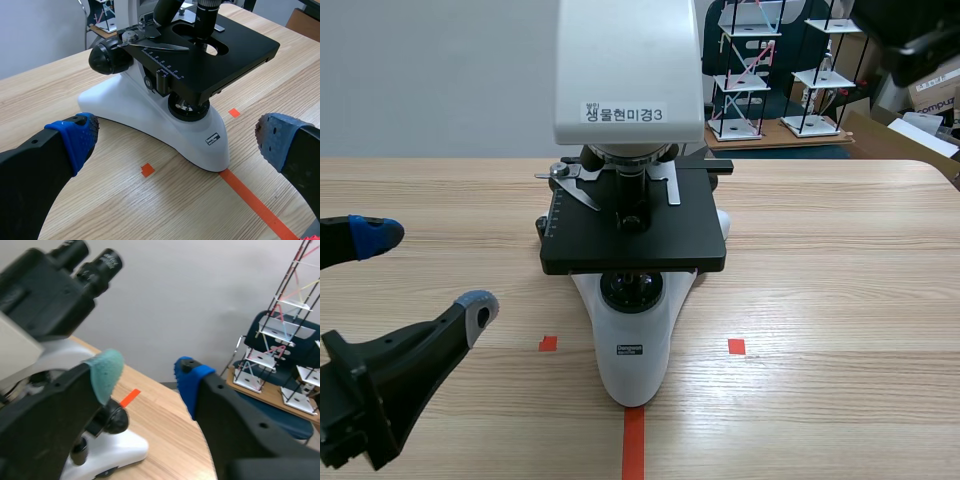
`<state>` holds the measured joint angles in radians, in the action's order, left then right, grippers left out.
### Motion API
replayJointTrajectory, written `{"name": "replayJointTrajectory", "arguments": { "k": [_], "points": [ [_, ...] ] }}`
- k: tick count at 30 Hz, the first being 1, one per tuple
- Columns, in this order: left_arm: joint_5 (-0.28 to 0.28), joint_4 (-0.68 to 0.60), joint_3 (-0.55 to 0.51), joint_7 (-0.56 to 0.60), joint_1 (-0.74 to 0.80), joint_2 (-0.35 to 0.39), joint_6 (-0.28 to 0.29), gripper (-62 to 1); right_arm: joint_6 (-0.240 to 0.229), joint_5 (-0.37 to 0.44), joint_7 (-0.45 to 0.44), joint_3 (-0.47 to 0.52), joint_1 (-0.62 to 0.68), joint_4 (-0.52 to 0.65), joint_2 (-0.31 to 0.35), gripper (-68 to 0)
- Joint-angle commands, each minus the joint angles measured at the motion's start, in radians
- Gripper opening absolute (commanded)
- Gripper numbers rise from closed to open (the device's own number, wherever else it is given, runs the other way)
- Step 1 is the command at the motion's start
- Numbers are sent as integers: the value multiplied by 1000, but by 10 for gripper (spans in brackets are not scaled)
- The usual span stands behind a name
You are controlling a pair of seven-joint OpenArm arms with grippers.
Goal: Return to the home posture
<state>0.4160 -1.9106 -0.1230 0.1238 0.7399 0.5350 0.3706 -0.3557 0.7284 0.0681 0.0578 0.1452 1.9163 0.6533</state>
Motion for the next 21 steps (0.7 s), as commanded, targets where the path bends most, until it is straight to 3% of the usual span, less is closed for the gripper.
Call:
{"name": "replayJointTrajectory", "arguments": {
  "k": [1,6,10,17,21],
  "points": [
    [7,-11,-1,14,8,0,2,14,-13,-10,-70,23,56,16,2,-345],
    [7,-11,-1,13,8,0,2,14,-39,-58,-313,89,283,33,-9,-225],
    [7,-11,-1,14,8,0,2,14,-39,-144,-432,101,424,34,-47,-147],
    [7,-11,-1,14,8,0,2,14,-96,-283,-454,98,589,33,-166,-145],
    [7,-11,-1,14,8,0,2,14,-151,-361,-460,98,623,33,-227,-141]
  ]
}}
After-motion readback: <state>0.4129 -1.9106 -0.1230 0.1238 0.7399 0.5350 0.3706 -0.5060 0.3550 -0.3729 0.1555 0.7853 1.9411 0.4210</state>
